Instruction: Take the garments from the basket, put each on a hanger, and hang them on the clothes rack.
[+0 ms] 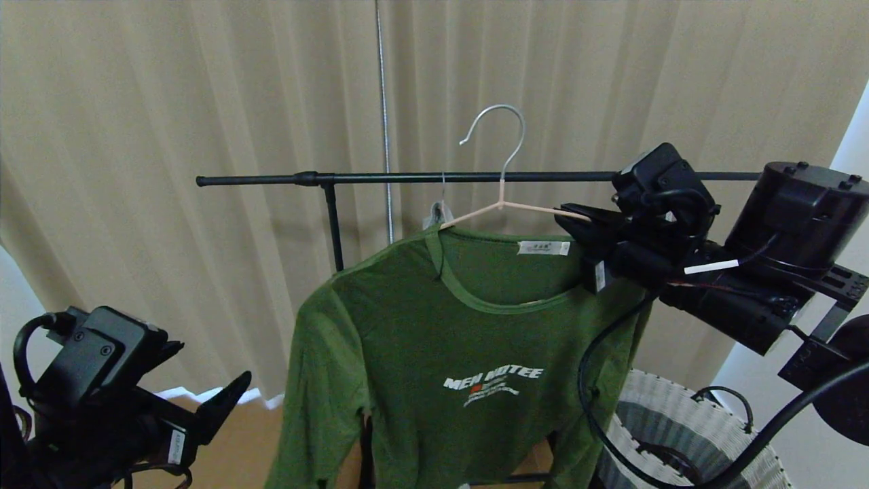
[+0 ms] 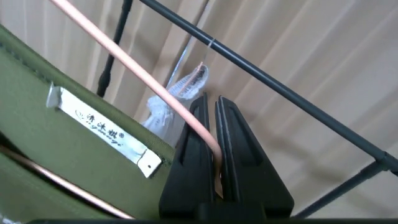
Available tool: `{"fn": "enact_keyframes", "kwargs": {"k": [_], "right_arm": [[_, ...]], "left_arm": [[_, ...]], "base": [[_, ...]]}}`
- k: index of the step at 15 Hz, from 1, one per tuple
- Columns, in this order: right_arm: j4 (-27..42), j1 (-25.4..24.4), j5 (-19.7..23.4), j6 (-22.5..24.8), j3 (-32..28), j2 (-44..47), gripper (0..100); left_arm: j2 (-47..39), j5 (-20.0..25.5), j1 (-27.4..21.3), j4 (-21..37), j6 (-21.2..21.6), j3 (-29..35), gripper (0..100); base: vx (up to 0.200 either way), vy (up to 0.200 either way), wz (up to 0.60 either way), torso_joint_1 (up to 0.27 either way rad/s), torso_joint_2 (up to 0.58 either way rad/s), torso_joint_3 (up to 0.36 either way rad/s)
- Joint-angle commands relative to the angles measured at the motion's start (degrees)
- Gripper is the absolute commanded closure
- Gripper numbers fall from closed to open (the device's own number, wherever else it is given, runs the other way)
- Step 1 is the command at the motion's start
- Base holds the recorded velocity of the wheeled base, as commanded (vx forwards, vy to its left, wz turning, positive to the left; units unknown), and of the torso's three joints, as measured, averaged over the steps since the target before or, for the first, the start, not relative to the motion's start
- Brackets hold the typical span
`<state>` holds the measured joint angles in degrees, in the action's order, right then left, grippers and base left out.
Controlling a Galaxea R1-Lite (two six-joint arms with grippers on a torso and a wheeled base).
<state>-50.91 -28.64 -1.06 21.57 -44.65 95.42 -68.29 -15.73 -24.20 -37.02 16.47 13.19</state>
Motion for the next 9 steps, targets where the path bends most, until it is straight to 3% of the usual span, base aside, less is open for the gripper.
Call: {"fn": "enact_keyframes", "kwargs": {"k": [1,7,9], "right_arm": [[0.9,1.57,-0.43,0.06,0.18,-1.11,100],[14.52,10.44,-3.86,0.06,4.93,-11.3,100],[20.15,18.44,-3.95,0.06,8.09,-16.58,100]], "left_arm": [[2.37,1.58,0.12,-0.07,0.05,-0.71,0],[8.97,2.89,1.87,0.9,-3.73,-0.89,0],[13.45,2.89,2.14,4.15,-4.6,-3.08,0]], "base": [[0.0,0.0,0.0,0.0,0.0,0.0],[0.0,0.0,0.0,0.0,0.0,0.0],[0.0,0.0,0.0,0.0,0.0,0.0]]}}
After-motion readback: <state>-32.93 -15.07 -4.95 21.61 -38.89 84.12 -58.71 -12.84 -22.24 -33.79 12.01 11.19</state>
